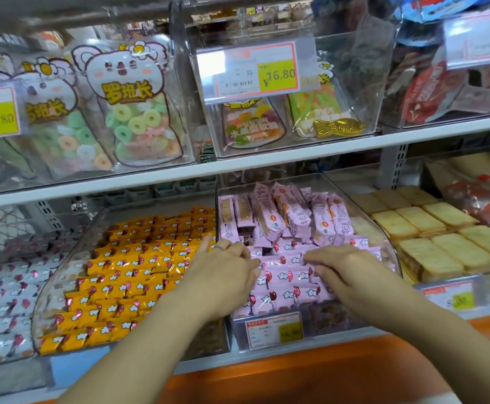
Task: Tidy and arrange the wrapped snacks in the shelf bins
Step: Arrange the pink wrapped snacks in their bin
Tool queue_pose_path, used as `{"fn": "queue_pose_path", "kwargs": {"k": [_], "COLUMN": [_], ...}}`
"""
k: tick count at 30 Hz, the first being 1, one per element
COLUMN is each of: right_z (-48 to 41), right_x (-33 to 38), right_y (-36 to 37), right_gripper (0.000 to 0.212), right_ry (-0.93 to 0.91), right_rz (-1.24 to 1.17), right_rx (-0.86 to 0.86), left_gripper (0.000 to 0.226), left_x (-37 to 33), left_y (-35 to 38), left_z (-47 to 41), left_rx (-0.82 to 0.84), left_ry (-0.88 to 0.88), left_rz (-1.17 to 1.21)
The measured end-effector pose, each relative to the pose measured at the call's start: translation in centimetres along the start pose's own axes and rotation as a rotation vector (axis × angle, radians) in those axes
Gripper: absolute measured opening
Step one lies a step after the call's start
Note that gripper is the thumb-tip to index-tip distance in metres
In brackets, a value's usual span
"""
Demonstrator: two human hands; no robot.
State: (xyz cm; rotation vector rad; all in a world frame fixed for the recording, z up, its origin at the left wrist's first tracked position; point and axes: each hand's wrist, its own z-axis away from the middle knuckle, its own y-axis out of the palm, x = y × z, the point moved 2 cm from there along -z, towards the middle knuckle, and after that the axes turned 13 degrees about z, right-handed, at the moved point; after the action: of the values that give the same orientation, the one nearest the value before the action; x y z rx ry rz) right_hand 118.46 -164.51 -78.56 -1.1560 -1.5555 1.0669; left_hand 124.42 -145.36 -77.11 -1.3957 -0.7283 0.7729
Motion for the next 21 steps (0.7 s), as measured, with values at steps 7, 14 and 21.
{"fn": "queue_pose_path", "kwargs": {"k": [7, 14, 21], "right_z": [0.1, -0.4, 1.2], "right_x": [2.1, 1.7, 1.8], "right_y": [2.4, 2.1, 0.7], "right_gripper": [0.08, 0.054, 0.051], "right_ry": [-0.113, -0.121, -0.151], "right_rz": [0.184, 0.082, -0.069], "right_rx": [0.148, 0.174, 0.059], "left_gripper": [0.07, 0.065, 0.064], "left_x": [-3.9, -3.1, -3.3], "left_y": [2.1, 3.0, 2.1], "left_z": [1.3, 0.3, 1.1], "left_rx": [-0.076, -0.067, -0.13], "left_ry": [0.077, 0.1, 0.109], "left_rz": [0.244, 0.099, 0.108]}}
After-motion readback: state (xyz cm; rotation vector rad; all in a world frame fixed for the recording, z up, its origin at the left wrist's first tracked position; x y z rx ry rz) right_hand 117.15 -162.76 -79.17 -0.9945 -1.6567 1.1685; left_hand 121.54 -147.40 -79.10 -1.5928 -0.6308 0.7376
